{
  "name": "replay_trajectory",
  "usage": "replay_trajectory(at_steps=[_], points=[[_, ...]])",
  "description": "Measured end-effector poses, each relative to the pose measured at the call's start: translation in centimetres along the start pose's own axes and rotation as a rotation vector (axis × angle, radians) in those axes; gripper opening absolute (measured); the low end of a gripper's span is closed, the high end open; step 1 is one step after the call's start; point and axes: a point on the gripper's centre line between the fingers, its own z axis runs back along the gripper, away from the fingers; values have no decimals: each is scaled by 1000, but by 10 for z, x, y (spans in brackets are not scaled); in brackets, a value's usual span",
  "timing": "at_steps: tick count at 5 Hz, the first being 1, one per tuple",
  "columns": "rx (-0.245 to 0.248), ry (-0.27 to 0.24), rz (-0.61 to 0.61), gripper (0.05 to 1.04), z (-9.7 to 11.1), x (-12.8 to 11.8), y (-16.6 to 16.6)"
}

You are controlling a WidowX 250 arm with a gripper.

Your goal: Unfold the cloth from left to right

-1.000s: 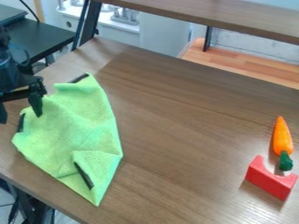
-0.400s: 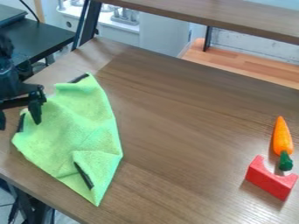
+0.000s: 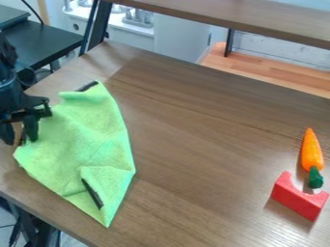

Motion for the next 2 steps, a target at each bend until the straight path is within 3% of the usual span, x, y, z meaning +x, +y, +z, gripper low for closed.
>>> replay_trajectory(at_steps=[1, 2], points=[[-16, 20, 1, 228, -1, -4, -2], [-36, 40, 30, 87, 10, -8, -6]])
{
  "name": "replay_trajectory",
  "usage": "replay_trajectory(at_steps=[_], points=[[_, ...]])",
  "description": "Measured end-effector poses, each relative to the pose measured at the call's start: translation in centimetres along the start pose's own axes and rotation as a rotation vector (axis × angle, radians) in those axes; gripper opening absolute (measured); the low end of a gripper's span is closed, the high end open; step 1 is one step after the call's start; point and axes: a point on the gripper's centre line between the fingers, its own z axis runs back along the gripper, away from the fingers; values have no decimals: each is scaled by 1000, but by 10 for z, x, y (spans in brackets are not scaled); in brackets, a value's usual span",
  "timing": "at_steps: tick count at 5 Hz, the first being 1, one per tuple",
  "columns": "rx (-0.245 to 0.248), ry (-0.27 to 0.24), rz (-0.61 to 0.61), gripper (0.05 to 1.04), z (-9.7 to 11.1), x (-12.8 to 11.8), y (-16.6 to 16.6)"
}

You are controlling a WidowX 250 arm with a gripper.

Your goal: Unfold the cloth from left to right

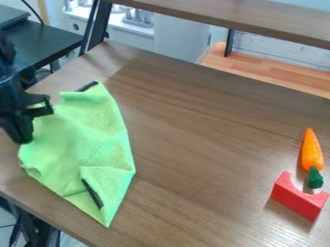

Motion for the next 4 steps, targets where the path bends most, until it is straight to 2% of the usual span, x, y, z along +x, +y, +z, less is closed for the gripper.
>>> replay_trajectory(at_steps=[2, 4], points=[[-6, 43, 92, 51, 22, 5, -35], [28, 91, 131, 51, 27, -2, -111]])
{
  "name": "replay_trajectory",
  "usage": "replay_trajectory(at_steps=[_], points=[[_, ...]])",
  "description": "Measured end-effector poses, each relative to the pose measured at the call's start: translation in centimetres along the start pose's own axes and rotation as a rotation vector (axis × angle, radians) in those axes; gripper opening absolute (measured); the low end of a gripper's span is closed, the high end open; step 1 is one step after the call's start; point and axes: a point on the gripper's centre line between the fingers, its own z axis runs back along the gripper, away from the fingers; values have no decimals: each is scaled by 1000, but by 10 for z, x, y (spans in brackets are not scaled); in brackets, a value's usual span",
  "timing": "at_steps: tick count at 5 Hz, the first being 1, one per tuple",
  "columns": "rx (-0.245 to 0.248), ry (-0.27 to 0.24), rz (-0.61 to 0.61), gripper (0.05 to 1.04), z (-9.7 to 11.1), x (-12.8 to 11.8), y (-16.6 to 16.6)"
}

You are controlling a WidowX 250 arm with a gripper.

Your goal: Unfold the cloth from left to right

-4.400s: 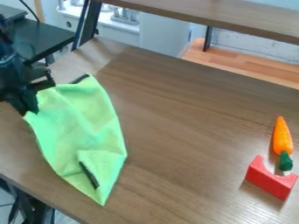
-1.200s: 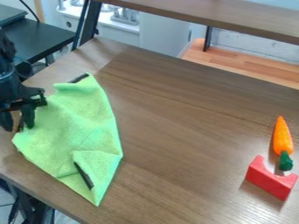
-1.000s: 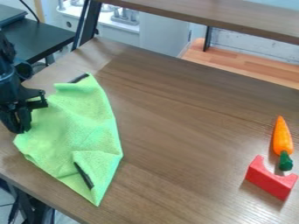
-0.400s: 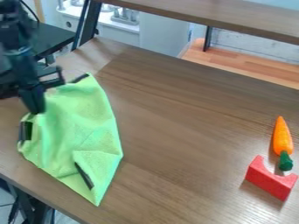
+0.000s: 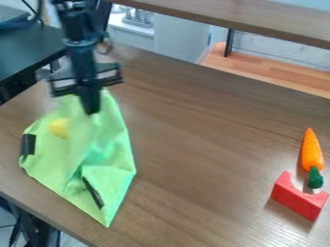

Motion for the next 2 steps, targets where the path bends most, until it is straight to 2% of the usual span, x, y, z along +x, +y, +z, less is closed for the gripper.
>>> replay_trajectory(at_steps=[1, 2], points=[[11, 46, 16, 51, -1, -14, -48], [32, 55, 26, 51, -9, -29, -85]])
